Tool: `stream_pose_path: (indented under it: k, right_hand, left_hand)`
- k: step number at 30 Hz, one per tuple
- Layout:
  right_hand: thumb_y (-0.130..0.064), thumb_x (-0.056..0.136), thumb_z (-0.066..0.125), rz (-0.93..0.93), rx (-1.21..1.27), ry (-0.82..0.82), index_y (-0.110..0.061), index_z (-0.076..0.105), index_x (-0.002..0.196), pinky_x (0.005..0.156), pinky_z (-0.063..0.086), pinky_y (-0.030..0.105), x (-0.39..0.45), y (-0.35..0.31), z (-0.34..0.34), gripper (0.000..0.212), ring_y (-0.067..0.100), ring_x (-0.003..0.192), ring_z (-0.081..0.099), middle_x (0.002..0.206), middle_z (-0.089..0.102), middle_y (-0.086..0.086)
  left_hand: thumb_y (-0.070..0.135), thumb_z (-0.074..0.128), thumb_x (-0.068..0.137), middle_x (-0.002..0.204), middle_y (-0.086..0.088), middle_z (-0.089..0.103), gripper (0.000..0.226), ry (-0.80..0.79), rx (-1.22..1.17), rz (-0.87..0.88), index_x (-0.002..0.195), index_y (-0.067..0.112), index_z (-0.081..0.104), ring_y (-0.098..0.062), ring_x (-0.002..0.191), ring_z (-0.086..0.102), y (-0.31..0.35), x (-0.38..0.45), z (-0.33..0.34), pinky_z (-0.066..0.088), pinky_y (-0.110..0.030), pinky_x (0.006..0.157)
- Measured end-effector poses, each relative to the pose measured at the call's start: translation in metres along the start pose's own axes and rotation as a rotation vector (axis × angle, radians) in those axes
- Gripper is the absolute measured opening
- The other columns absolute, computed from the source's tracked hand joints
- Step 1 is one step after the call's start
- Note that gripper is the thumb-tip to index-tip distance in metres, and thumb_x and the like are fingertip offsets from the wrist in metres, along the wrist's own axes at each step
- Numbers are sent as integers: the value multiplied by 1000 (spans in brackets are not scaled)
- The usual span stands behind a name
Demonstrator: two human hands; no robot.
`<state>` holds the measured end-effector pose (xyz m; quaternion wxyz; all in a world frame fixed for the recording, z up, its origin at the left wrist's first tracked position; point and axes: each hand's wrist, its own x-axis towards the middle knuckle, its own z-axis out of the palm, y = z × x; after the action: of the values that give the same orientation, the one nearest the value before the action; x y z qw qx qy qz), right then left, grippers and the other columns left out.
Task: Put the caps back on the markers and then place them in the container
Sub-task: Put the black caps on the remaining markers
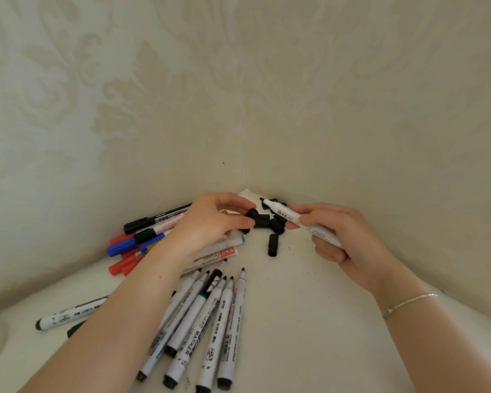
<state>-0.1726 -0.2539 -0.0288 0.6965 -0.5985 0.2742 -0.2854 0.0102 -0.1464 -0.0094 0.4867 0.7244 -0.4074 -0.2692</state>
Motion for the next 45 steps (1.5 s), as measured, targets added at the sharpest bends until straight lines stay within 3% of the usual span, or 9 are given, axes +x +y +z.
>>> stream_pose_path:
  k: [3, 8, 10, 14, 19, 24, 31, 37, 45]
  right_hand:
    - [-2, 84, 55, -4, -24, -33, -6, 74, 96, 40, 14, 22, -2, -2, 3, 23, 10, 35, 21, 93, 73, 15]
    - [-1, 84, 55, -8, -37, -36, -6, 74, 96, 38, 15, 20, -3, -2, 4, 23, 10, 35, 20, 92, 73, 16]
    - [-1, 83, 56, -18, -24, -25, -5, 74, 96, 40, 14, 22, -3, -2, 3, 23, 10, 35, 20, 92, 72, 17]
    - [-2, 83, 55, -39, 0, -5, -5, 74, 97, 40, 15, 22, -2, -2, 2, 23, 10, 34, 21, 93, 72, 17]
    - [-1, 83, 55, -51, -4, -23, -5, 74, 96, 39, 15, 20, -1, -4, 2, 24, 10, 33, 21, 92, 72, 17]
    - [-1, 82, 56, -47, -32, -46, -6, 75, 95, 39, 16, 20, -2, -5, 4, 24, 10, 35, 21, 93, 72, 19]
    - [-1, 82, 58, -35, -88, -17, -8, 76, 93, 39, 14, 20, -3, -4, 7, 22, 11, 37, 20, 89, 73, 16]
    - [-1, 81, 61, -35, -139, 4, -14, 78, 88, 43, 14, 23, -4, -2, 12, 22, 15, 44, 21, 86, 74, 13]
    - [1, 81, 62, -128, -213, 60, -12, 76, 90, 36, 22, 15, -7, -3, 17, 20, 9, 39, 27, 79, 73, 11]
  left_hand:
    - [2, 76, 76, 91, 8, 74, 23, 23, -25, -7, 89, 21, 74, -20, 90, 68, 4, -1, -1, 54, -42, 88]
    - [3, 76, 77, 87, 11, 73, 23, 30, -38, 10, 90, 22, 73, -10, 79, 67, 6, -2, 0, 54, -40, 87]
    - [6, 74, 80, 94, 6, 73, 23, 26, -79, 0, 96, 22, 73, -17, 84, 66, 6, -3, 0, 54, -39, 88]
    - [11, 64, 89, 100, -12, 74, 19, -68, -339, -106, 108, 13, 70, -21, 96, 71, 4, -2, -2, 57, -28, 83]
    - [9, 60, 92, 98, -16, 74, 15, -29, -602, -172, 106, 2, 64, -21, 93, 72, 4, 1, -2, 59, -27, 77]
    - [8, 56, 94, 91, -13, 75, 10, 6, -704, -197, 96, 1, 63, -19, 86, 73, 6, 1, -1, 60, -26, 74]
    - [5, 58, 92, 84, -10, 75, 6, 3, -654, -183, 97, 2, 61, -17, 74, 73, 8, -1, 4, 60, -25, 68]
    - [6, 66, 88, 83, -11, 75, 12, -21, -440, -142, 97, 5, 58, -18, 76, 74, 11, -6, 12, 60, -26, 72]
    - [8, 65, 89, 95, -12, 75, 16, -18, -349, -56, 105, 5, 69, -18, 85, 73, 13, -11, 21, 59, -22, 73]
